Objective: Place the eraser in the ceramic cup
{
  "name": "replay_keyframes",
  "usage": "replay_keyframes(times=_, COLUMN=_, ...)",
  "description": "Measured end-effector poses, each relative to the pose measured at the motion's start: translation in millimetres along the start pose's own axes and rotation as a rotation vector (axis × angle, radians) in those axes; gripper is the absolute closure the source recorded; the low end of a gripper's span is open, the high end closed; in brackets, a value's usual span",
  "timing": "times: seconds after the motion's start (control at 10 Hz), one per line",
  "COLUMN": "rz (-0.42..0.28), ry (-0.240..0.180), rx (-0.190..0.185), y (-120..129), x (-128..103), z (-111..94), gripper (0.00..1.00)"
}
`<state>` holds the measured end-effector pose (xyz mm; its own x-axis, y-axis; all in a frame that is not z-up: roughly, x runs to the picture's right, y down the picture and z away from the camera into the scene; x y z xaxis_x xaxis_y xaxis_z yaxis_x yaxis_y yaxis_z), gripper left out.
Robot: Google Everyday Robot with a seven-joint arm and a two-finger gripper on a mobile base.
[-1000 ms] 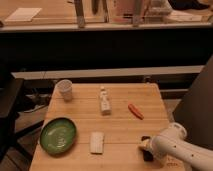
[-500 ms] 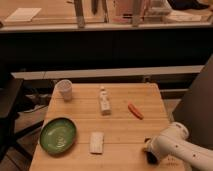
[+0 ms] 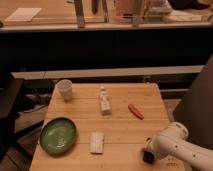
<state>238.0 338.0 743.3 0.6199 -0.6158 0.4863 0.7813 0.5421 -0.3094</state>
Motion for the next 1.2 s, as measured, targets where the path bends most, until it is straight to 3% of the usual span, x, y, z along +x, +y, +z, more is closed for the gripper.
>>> replay_keyframes(times=0.2, rz=-0.007, ry=0.003, rx=-0.001, y=0, x=-1, z=-2, gripper=0.72)
replay_keyframes(times=0.5, rz=-0.03, ry=0.021, rx=-0.004, y=-9, x=3, z=-16, gripper=0.96)
replay_keyframes(times=1.2, rz=-0.079, ry=0.051, rx=-0.008, y=-24, x=10, z=-39, gripper=0.97)
